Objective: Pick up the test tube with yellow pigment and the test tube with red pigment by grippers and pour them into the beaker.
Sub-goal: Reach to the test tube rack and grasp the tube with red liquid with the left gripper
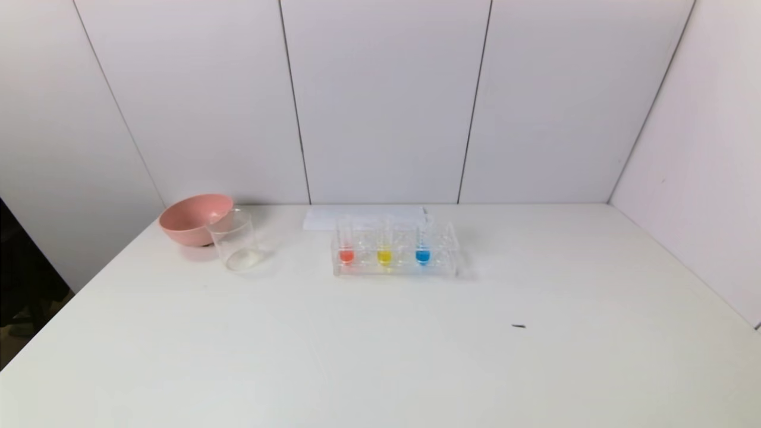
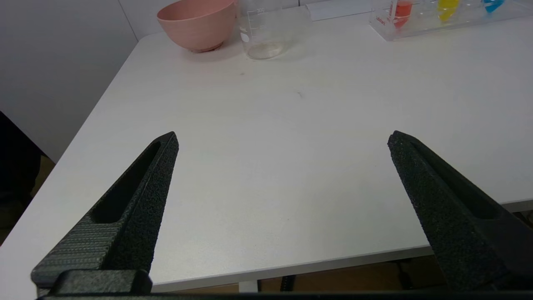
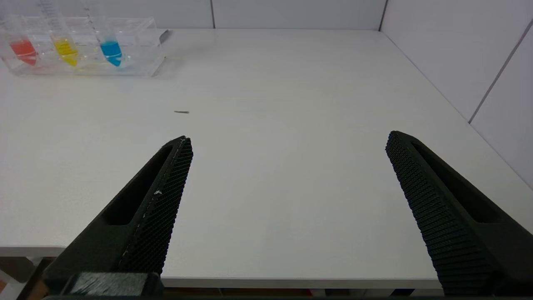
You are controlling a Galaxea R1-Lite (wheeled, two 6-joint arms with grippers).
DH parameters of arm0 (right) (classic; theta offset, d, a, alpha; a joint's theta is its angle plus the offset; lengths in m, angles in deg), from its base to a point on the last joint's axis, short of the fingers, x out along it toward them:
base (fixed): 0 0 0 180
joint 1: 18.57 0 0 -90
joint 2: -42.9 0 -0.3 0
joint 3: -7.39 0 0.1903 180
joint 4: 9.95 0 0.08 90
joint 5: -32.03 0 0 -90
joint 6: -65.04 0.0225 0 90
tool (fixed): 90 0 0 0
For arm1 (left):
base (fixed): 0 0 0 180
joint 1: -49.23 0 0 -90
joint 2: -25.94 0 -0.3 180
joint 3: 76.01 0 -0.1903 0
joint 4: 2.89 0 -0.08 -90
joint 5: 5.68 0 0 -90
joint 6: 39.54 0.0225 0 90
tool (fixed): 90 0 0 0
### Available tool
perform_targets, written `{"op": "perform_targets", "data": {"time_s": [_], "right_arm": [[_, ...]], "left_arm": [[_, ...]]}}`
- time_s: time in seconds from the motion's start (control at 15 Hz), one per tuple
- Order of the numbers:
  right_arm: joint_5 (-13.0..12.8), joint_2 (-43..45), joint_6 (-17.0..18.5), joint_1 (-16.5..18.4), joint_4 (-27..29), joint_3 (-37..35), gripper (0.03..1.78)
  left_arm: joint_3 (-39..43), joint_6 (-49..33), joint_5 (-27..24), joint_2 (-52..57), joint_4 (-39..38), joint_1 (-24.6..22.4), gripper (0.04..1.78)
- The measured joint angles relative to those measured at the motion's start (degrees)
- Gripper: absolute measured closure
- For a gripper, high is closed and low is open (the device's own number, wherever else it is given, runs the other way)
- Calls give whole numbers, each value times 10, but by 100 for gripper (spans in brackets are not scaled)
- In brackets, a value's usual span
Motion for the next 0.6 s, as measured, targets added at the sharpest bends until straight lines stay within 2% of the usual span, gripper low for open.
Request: {"op": "perform_targets", "data": {"time_s": [0.6], "right_arm": [[0, 0, 0, 0, 0, 0, 11]], "left_arm": [[0, 0, 0, 0, 0, 0, 6]]}}
